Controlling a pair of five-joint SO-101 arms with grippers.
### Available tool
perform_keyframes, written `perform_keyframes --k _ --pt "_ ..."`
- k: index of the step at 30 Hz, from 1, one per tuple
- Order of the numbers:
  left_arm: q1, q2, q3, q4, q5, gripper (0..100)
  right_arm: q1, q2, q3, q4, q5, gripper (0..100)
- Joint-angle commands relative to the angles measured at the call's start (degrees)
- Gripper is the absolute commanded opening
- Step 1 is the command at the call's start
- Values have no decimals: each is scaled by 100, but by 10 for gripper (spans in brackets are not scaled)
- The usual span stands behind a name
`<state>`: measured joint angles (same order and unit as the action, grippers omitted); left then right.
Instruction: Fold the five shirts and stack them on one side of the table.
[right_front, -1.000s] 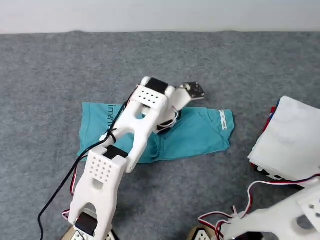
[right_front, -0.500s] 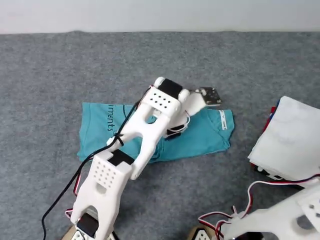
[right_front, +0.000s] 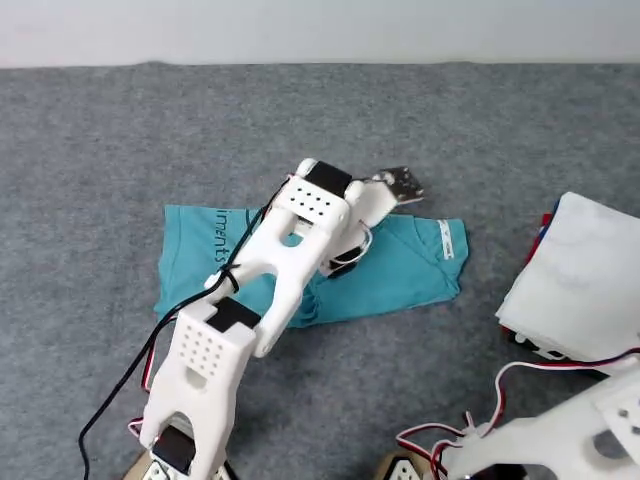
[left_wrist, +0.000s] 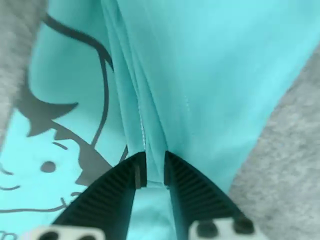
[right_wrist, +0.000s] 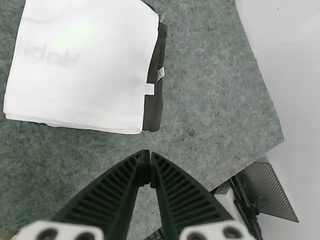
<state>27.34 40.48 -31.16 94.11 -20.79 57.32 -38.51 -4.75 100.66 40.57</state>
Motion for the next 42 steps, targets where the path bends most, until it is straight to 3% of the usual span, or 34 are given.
perform_keyframes --k 1,5,9,12,19,26,35,42 --pt "0 -457 -611 519 132 69 22 -92 -18 215 -114 9" --pt "-149 -695 -804 642 273 77 22 -92 -18 215 -114 9" --pt "-527 -1134 -593 642 431 153 22 -92 -18 215 -97 9" --pt "-1090 -1503 -163 642 897 181 22 -92 -18 215 -88 9" --pt "-2813 -2092 1147 615 1257 185 -136 -92 -18 224 -79 9" --pt "-4123 -1468 1174 343 862 185 -523 -92 -18 224 -105 9" --pt "-4343 -325 365 211 844 186 -769 -92 -9 224 -114 9" --pt "-4369 26 -418 633 695 279 -743 -92 -9 224 -114 9"
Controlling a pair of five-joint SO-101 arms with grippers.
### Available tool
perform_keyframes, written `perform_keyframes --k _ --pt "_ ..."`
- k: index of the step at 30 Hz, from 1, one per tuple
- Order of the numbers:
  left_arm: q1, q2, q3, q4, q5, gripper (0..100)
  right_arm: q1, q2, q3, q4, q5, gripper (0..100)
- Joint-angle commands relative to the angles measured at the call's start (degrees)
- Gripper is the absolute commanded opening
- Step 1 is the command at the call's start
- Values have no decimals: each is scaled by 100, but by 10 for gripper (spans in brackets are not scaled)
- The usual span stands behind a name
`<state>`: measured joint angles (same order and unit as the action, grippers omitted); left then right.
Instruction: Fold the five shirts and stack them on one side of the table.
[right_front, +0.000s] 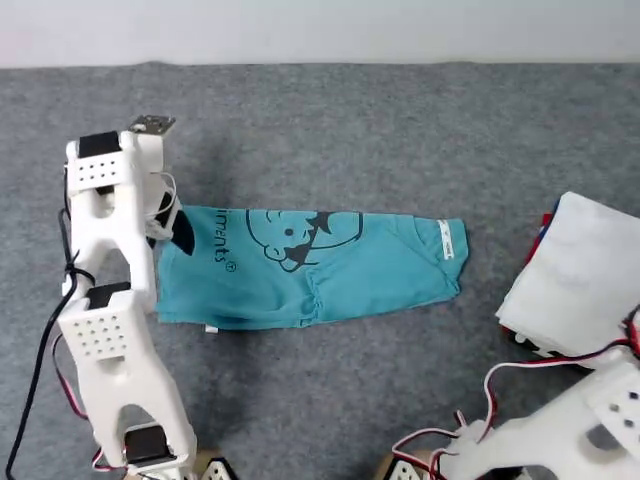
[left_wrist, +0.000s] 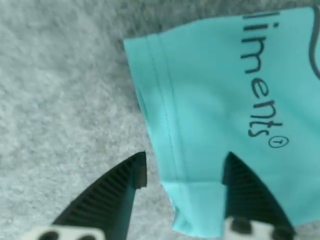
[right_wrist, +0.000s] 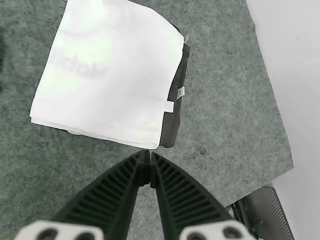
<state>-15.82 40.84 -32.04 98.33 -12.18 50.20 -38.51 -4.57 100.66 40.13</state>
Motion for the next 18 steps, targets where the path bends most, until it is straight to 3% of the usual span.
perform_keyframes --k 1,12,18 --pt "-62 44 -338 211 -220 279 -22 -92 -26 233 -70 9" --pt "-220 844 -347 -26 -220 278 -22 -92 -26 224 -70 9" --pt "-105 1398 -796 44 185 205 -48 -84 -26 224 -70 9"
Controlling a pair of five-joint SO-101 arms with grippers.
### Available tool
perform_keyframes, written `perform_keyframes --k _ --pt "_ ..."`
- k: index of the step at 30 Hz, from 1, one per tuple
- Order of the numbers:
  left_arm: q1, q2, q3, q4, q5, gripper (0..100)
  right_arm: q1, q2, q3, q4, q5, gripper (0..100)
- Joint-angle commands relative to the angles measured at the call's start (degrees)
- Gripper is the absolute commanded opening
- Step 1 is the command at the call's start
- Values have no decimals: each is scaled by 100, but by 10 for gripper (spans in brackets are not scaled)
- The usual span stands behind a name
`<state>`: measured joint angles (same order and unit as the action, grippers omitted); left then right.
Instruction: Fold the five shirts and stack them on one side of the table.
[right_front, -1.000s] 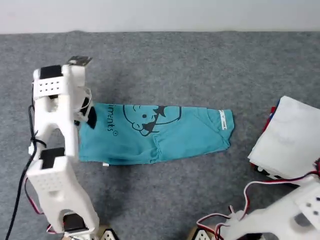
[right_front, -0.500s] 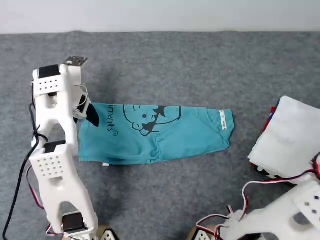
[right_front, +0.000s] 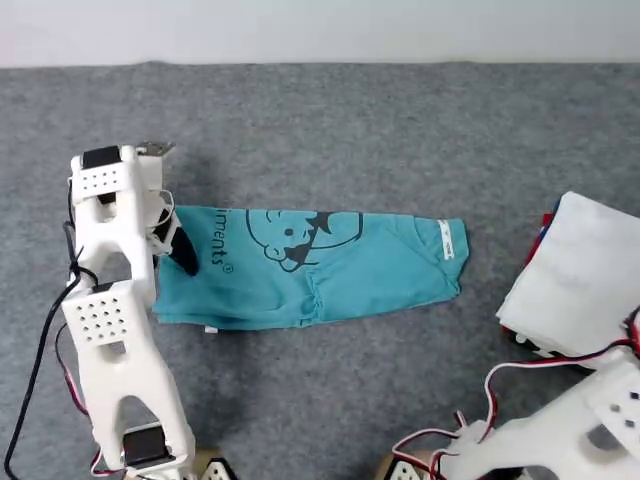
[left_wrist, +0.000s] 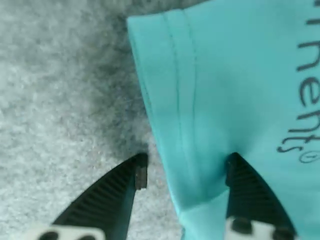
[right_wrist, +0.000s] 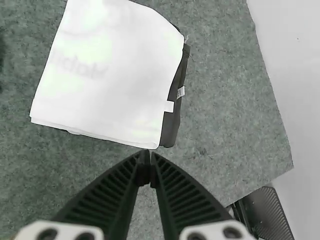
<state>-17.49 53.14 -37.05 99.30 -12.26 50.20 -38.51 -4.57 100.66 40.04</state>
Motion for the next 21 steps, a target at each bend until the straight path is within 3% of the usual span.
perform_keyframes --k 1,8,21 --pt "79 264 -426 -26 299 185 -48 -75 -26 215 -62 9" --pt "246 615 -1077 114 448 2 -48 -84 -26 215 -62 9" --pt "-378 -818 -382 123 176 5 -48 -92 -26 215 -62 9"
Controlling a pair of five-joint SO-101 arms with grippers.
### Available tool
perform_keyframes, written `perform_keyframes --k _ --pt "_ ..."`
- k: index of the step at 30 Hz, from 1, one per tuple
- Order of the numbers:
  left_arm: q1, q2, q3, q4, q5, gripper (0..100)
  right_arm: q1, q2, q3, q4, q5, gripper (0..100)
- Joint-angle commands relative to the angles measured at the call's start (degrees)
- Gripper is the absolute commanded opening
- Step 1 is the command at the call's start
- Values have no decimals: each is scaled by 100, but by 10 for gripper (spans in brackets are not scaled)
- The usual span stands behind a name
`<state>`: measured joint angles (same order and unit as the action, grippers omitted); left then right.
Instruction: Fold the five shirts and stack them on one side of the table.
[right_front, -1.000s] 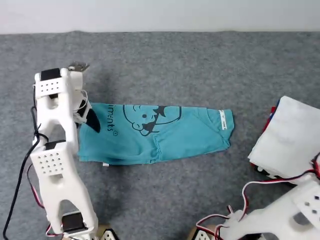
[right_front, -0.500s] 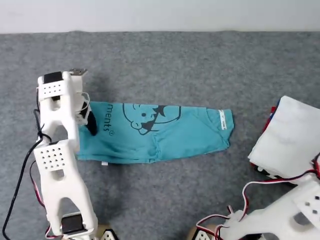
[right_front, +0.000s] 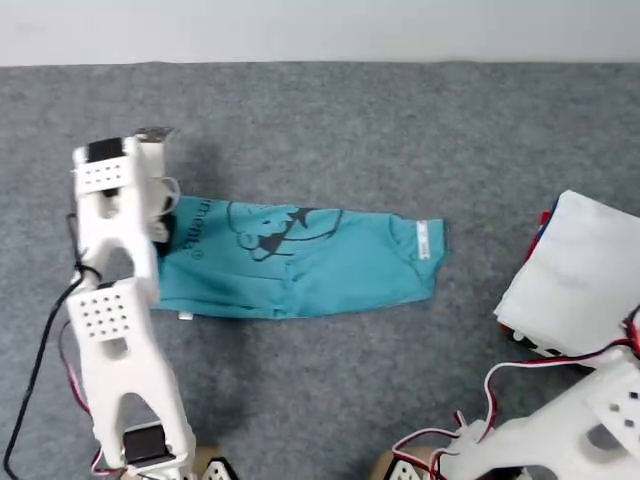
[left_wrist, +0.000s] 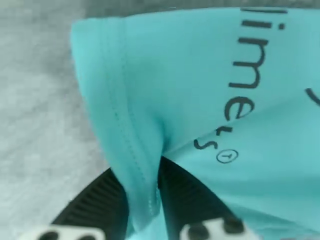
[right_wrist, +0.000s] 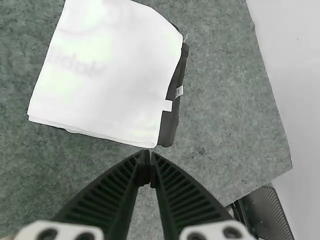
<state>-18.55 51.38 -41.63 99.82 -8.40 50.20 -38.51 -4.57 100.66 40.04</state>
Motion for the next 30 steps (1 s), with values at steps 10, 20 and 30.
perform_keyframes --k 10,20,30 --pt "-818 -958 -31 79 -712 5 -48 -92 -26 215 -62 9" --pt "721 -3059 1666 79 -659 5 -57 -84 -26 215 -62 9" --pt "2927 -3833 1982 62 1178 5 -57 -48 -26 215 -53 9"
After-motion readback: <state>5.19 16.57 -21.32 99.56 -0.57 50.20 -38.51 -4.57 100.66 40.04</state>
